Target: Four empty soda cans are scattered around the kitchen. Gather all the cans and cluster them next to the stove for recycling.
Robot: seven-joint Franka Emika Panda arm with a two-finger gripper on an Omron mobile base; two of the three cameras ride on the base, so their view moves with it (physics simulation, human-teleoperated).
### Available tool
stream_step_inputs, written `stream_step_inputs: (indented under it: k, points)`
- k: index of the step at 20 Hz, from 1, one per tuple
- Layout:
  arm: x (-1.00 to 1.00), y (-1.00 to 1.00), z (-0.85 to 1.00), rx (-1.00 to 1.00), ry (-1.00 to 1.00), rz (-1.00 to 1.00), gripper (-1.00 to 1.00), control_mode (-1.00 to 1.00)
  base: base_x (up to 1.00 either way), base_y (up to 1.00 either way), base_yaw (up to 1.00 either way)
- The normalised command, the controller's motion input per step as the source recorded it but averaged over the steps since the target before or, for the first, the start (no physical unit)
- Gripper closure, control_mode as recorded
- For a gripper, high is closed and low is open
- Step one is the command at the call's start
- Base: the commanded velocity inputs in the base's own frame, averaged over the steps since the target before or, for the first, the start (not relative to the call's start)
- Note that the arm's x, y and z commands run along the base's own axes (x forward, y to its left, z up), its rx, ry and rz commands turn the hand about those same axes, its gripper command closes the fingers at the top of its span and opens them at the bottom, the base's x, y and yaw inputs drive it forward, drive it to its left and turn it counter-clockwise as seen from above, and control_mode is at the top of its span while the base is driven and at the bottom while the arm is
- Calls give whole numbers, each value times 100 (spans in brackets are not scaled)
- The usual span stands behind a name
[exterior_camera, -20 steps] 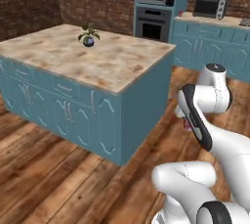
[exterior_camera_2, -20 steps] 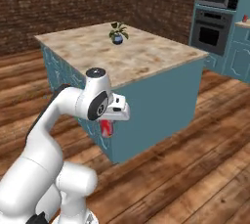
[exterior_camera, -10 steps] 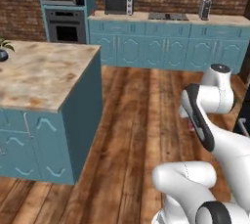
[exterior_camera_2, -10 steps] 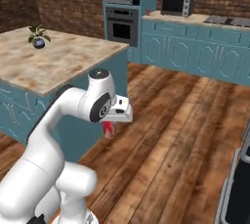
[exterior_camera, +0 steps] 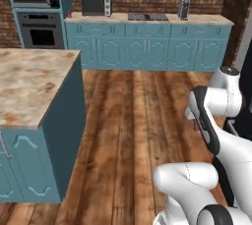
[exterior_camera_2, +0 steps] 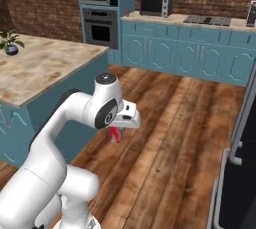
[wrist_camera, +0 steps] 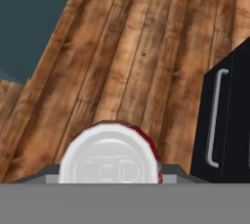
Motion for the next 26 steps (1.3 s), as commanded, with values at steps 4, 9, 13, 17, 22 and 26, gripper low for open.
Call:
stream_step_inputs:
  k: [4, 9, 13, 17, 22, 26]
  points:
    - [0, 0, 0, 0, 0, 0, 100, 100, 89, 11, -16]
    - [0, 0, 0, 0, 0, 0, 100, 100, 97, 35, -9]
    - [0, 0, 0, 0, 0, 0, 100, 100, 100, 32, -2]
    - [0, 0, 0, 0, 0, 0, 100, 100, 100, 2, -1]
    - [0, 0, 0, 0, 0, 0, 100, 100, 100, -9, -2]
    - [0, 0, 0, 0, 0, 0, 100, 100, 100, -12, -1]
